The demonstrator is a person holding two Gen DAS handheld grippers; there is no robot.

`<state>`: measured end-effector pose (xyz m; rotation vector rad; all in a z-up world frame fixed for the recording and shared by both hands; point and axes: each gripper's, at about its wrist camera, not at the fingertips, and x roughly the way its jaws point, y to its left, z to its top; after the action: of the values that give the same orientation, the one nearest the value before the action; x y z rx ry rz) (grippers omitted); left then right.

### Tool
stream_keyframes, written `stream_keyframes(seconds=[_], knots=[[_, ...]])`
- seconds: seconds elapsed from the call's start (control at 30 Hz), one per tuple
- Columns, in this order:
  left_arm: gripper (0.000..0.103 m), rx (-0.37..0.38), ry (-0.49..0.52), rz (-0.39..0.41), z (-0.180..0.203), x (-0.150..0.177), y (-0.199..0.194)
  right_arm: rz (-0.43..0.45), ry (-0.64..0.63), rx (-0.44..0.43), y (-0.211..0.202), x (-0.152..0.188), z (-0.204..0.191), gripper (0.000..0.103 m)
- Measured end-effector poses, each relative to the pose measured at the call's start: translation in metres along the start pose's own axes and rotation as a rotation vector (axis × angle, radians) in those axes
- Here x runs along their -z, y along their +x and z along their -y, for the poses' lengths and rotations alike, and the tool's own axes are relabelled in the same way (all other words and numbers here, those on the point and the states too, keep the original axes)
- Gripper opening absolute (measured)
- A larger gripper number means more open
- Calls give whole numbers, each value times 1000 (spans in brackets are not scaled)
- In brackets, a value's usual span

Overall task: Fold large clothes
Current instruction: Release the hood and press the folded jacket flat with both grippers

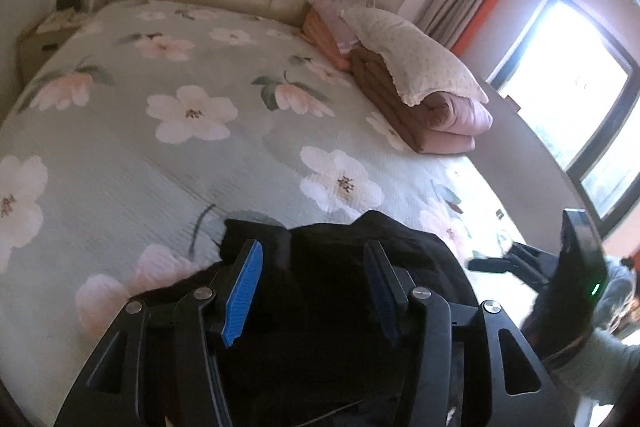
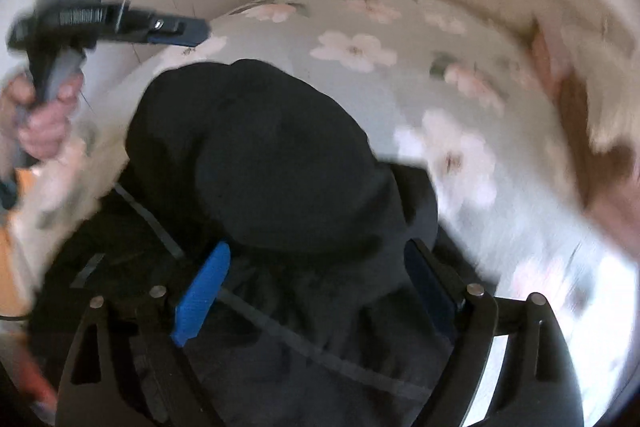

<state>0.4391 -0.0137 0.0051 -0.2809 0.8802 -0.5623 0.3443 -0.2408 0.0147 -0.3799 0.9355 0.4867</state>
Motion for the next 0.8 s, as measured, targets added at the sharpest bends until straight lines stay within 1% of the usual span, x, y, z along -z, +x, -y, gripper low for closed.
stream_keyframes(seconds=[0.03,0.07,0.1,0.13,0.17,0.2,0.27,0.33,0.37,0.47,0.5,0.53,0.6,0.63,0.67,0.7,0.73,0.77,0.8], knots=[[54,13,-5,-7,0,-2,2,17,-37,43,9,-7,-5,90],[54,22,-4,-10,0,-3,3,26,-57,63,15,-11,-8,90],[54,31,-3,-13,1,-4,4,35,-76,68,21,-15,-10,74],[54,30,0,-18,3,-5,5,31,-79,47,26,-19,-9,42],[54,28,7,-19,6,-5,5,17,-77,2,28,-22,-6,27],[54,28,10,-21,7,-6,5,22,-75,-10,25,-22,-4,17],[54,28,14,-28,13,-7,3,62,-88,10,3,-19,1,14],[54,49,16,-26,21,-10,-4,76,-100,-16,-28,-12,7,13],[54,65,26,-25,27,-12,-10,84,-117,-28,-49,-6,7,13],[54,104,56,-12,45,-13,-24,91,-195,-28,-96,12,-7,13],[54,128,59,-15,51,-10,-26,77,-211,-30,-107,20,-15,13],[54,156,53,-33,55,-3,-24,60,-216,-33,-109,28,-21,13],[54,219,21,-111,59,21,-8,4,-237,-40,-92,50,-39,13],[54,231,15,-158,60,37,4,-28,-240,-47,-77,61,-47,13],[54,203,15,-220,60,61,20,-61,-225,-64,-58,74,-54,13],[54,172,15,-261,58,77,32,-93,-206,-82,-41,84,-56,14],[54,106,22,-312,55,106,50,-131,-175,-100,-21,97,-58,14],[53,30,30,-348,49,134,67,-166,-137,-115,-5,108,-57,15],[53,6,17,-358,44,150,74,-183,-106,-130,2,115,-55,18]])
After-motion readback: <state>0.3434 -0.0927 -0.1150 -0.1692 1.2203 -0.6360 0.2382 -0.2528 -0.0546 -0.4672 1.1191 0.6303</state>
